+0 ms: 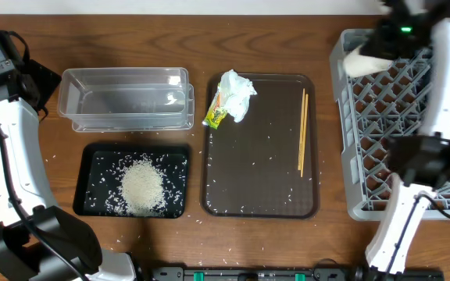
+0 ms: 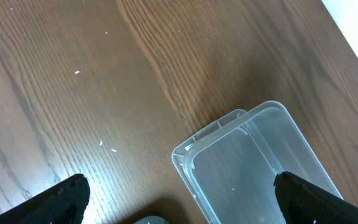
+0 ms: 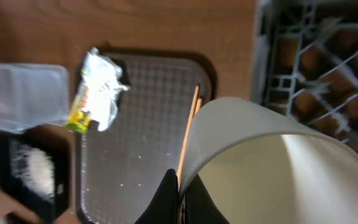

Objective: Sort waste into correct bins and load items into the dishwasher rack
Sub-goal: 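Lift the white paper cup and carry it right to the rack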

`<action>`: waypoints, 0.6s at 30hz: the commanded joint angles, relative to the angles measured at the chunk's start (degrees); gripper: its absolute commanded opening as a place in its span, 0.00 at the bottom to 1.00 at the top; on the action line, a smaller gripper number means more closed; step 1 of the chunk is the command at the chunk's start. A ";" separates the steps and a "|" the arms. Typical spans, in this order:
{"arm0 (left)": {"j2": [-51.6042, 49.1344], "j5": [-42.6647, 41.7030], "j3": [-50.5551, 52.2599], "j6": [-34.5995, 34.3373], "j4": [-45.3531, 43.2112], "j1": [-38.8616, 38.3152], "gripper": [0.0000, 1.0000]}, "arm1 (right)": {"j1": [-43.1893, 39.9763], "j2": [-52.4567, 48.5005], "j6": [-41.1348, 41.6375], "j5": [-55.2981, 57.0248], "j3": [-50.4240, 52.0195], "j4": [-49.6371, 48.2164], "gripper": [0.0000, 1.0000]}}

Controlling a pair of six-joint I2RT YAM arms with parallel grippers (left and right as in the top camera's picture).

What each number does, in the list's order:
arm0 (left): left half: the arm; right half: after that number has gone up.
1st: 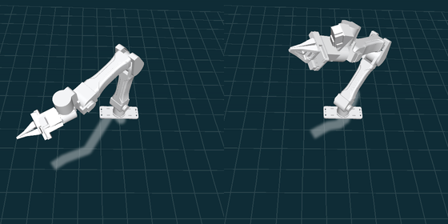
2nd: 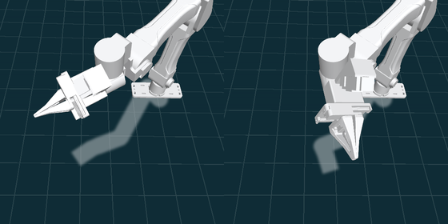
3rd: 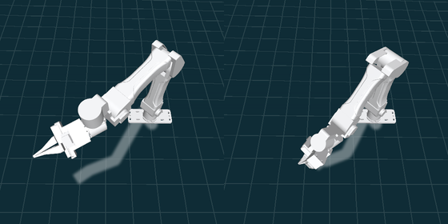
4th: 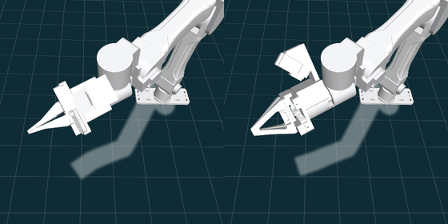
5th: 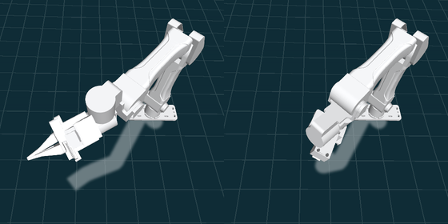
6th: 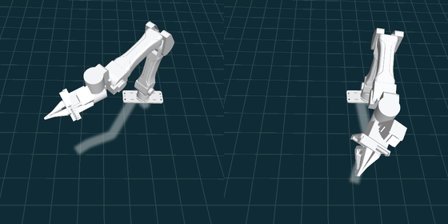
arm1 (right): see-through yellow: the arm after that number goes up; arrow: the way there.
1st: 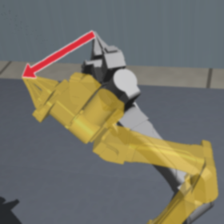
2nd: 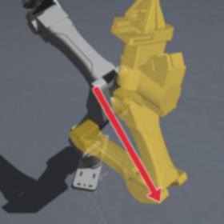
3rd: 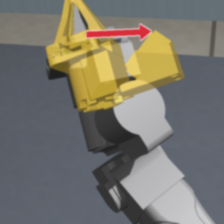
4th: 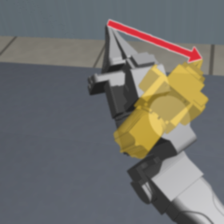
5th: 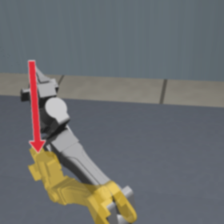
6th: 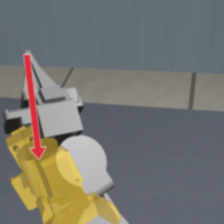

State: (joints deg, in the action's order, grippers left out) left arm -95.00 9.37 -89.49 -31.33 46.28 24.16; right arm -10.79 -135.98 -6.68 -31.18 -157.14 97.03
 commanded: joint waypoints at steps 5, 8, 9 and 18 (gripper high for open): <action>0.76 0.26 0.02 -0.26 0.17 0.04 0.98 | -10.84 1.81 -8.90 -15.58 4.61 -1.05 0.01; 0.76 0.26 0.02 -0.28 0.17 0.04 0.98 | -14.05 1.81 -9.33 -18.64 9.46 -3.74 0.01; 0.76 0.26 0.02 -0.28 0.17 0.04 0.98 | -14.84 1.81 -9.62 -19.41 11.21 -4.74 0.01; 0.76 0.26 0.02 -0.28 0.15 0.04 0.98 | -20.11 1.81 -9.68 -36.87 30.34 -19.41 0.01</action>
State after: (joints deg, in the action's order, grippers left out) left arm -95.00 9.34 -89.49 -31.33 46.28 24.16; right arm -29.67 -135.70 -15.20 -57.28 -129.88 79.07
